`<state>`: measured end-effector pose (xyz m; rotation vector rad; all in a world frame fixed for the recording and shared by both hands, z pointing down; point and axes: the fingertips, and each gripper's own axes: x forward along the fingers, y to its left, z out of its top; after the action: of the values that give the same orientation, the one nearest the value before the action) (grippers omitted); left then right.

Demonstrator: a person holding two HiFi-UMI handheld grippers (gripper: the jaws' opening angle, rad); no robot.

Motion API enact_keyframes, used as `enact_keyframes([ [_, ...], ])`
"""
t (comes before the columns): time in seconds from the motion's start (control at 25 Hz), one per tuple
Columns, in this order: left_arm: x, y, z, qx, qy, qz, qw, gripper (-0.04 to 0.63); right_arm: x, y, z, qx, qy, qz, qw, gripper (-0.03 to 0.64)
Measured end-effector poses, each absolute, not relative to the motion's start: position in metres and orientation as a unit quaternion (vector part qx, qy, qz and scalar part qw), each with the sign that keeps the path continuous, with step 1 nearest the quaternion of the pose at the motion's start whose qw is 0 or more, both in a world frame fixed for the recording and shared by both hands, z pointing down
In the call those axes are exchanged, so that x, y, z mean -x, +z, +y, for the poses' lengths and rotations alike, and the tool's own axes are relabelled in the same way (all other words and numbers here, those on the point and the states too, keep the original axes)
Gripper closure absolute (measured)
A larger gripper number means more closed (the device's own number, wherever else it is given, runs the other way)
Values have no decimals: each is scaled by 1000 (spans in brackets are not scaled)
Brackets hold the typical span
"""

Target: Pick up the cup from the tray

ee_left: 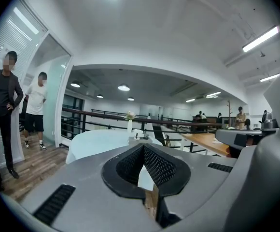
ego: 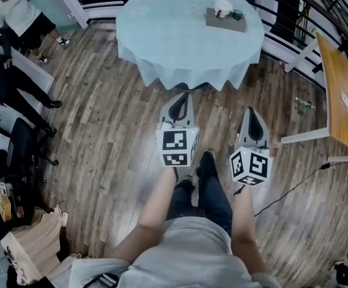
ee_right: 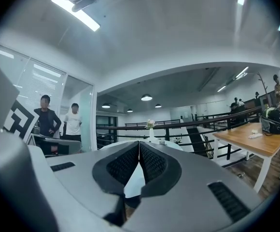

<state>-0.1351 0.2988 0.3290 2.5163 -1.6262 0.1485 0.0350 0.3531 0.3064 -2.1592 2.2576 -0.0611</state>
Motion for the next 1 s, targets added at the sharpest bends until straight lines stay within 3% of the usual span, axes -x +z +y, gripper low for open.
enact_keyframes([
  [1.0, 19, 312, 12, -815, 60, -574, 51, 588, -152, 304, 37, 656, -35, 753, 33, 607],
])
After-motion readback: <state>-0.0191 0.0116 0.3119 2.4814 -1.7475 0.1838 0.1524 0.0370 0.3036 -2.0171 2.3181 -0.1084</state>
